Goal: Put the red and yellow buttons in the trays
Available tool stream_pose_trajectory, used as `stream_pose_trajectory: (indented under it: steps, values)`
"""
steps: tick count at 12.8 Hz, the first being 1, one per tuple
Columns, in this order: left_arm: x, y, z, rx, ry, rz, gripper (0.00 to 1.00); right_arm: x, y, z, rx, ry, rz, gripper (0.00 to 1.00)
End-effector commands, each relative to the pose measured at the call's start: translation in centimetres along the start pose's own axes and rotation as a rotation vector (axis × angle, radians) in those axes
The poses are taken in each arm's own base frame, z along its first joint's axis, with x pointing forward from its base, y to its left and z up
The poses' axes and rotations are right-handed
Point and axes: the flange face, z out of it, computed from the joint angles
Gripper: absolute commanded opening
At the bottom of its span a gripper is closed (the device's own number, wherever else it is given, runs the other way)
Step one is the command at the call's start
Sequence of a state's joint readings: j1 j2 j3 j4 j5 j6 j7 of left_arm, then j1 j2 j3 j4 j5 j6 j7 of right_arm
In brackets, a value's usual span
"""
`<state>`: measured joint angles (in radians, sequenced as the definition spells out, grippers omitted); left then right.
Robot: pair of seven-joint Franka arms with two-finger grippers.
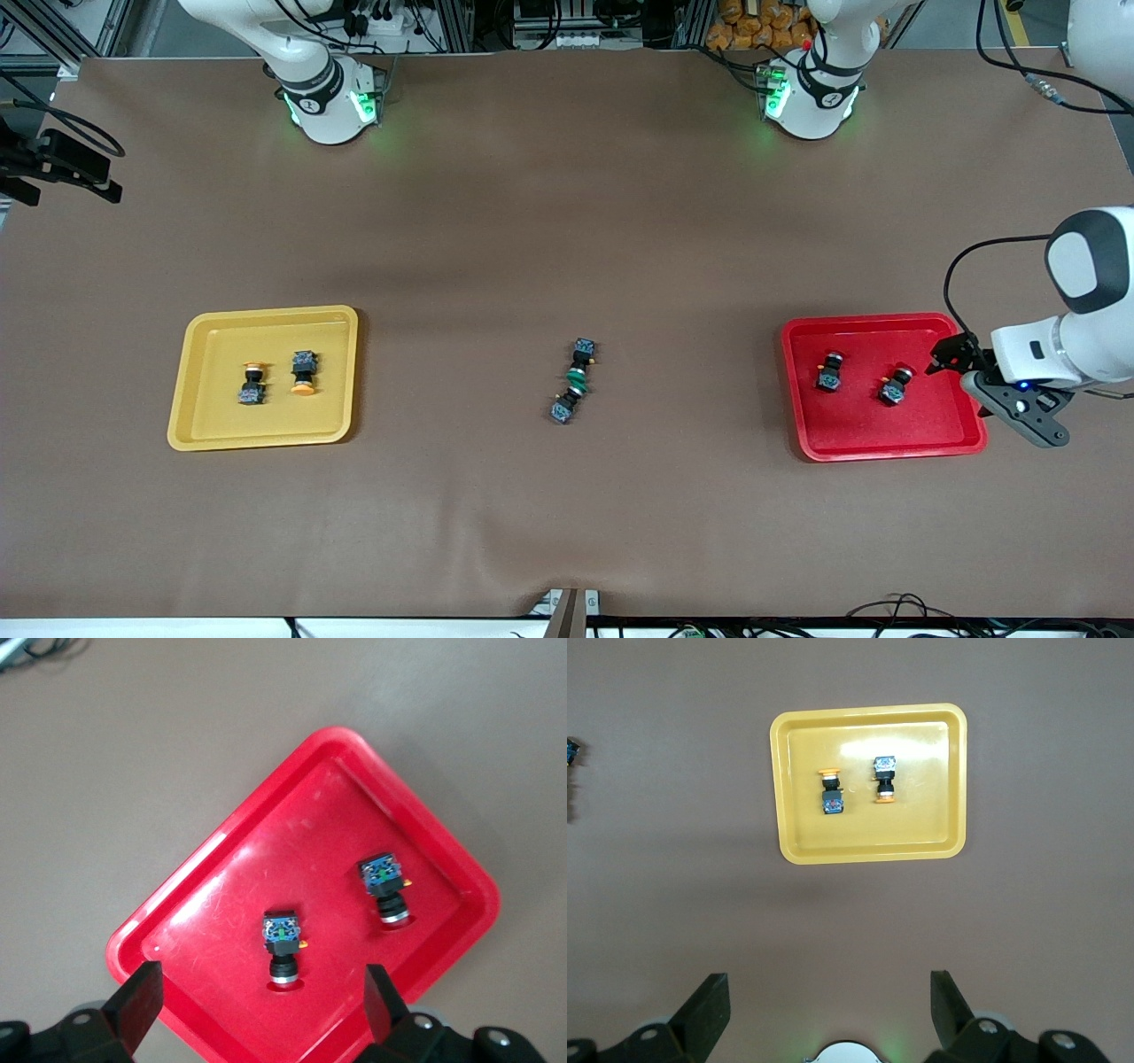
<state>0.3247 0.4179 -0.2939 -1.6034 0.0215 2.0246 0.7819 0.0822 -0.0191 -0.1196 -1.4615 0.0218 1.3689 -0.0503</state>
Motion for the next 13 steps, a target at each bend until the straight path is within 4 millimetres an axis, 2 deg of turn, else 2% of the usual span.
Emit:
stream_pose_trajectory:
  steps: [1,4,6,8,10,13]
  values:
    - [0.8,2.9,-3.7,0.011,-0.043,-0.012,1.0,-0.2,-0.1,0.0,-0.009,-0.007,0.001,1.0]
    - [2.6,7.8,-7.8,0.039,-0.1,-0.077,1.0,-0.1,-0.5,0.0,-0.011,-0.007,-0.002,1.0]
    - [2.7,11.1,-11.0,0.04,-0.131,-0.159,1.0,-0.1,-0.7,0.0,-0.012,-0.006,-0.005,1.0]
    - [1.9,14.5,-14.7,0.05,-0.166,-0.274,1.0,-0.1,-0.6,-0.1,-0.012,-0.004,-0.003,1.0]
    - [0.3,16.2,-17.6,0.058,-0.193,-0.365,1.0,0.0,-0.6,0.1,-0.012,-0.007,-0.003,1.0]
    - [-1.1,17.7,-21.5,0.068,-0.197,-0.452,1.0,0.0,-0.5,0.1,-0.012,-0.008,0.0,1.0]
